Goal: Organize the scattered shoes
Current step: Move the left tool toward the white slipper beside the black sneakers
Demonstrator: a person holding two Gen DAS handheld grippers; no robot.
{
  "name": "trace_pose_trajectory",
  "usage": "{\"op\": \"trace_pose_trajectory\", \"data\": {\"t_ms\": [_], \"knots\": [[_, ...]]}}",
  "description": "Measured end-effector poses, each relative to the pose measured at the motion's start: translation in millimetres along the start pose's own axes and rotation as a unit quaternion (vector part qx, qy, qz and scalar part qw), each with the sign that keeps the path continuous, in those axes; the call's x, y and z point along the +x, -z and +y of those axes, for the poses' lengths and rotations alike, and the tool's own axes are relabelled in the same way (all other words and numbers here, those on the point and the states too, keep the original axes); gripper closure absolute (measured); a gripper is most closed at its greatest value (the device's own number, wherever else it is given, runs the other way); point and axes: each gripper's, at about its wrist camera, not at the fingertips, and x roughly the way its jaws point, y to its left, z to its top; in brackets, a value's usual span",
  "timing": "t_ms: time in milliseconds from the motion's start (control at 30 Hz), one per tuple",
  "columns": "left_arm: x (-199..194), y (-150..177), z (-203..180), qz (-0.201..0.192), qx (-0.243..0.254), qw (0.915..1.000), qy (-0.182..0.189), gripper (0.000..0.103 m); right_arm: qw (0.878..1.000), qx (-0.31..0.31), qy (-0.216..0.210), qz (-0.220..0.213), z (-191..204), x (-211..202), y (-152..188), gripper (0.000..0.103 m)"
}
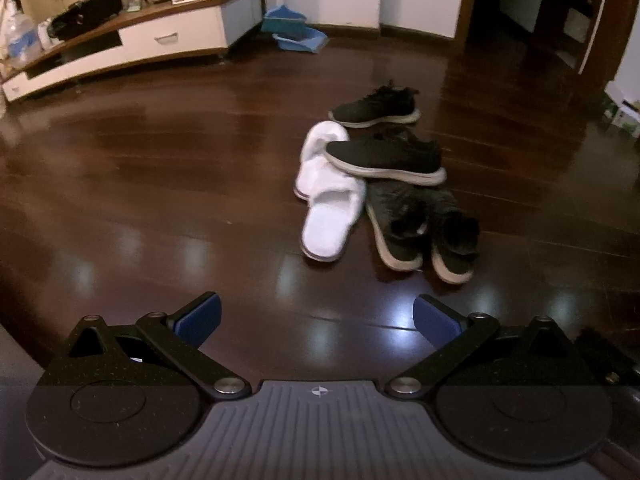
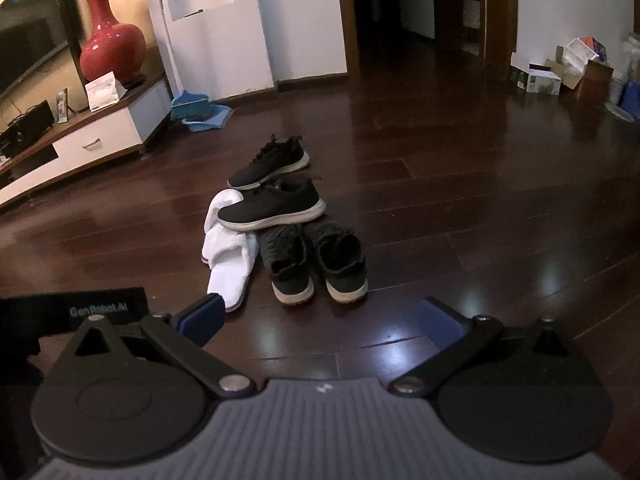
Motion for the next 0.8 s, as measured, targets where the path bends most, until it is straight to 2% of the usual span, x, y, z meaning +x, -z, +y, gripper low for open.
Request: {"op": "trace_pose_trajectory", "data": {"t_ms": [300, 467, 667, 800], "knots": [[42, -20, 11, -0.001, 0.008, 0.9997, -0.024, 0.001, 1.000, 0.030, -0.002, 0.004, -2, 22, -5, 0.000], [74, -32, 22, 0.006, 0.007, 0.9995, -0.032, 0.002, 0.999, 0.032, 0.000, 0.023, 8, 40, -5, 0.000], [118, -52, 39, 0.015, 0.006, 0.9991, -0.040, 0.003, 1.000, 0.013, 0.008, 0.023, 23, 55, -8, 0.000], [154, -64, 44, 0.019, 0.016, 0.9987, -0.044, 0.005, 0.999, -0.032, 0.009, 0.024, 39, 77, -8, 0.000]]}}
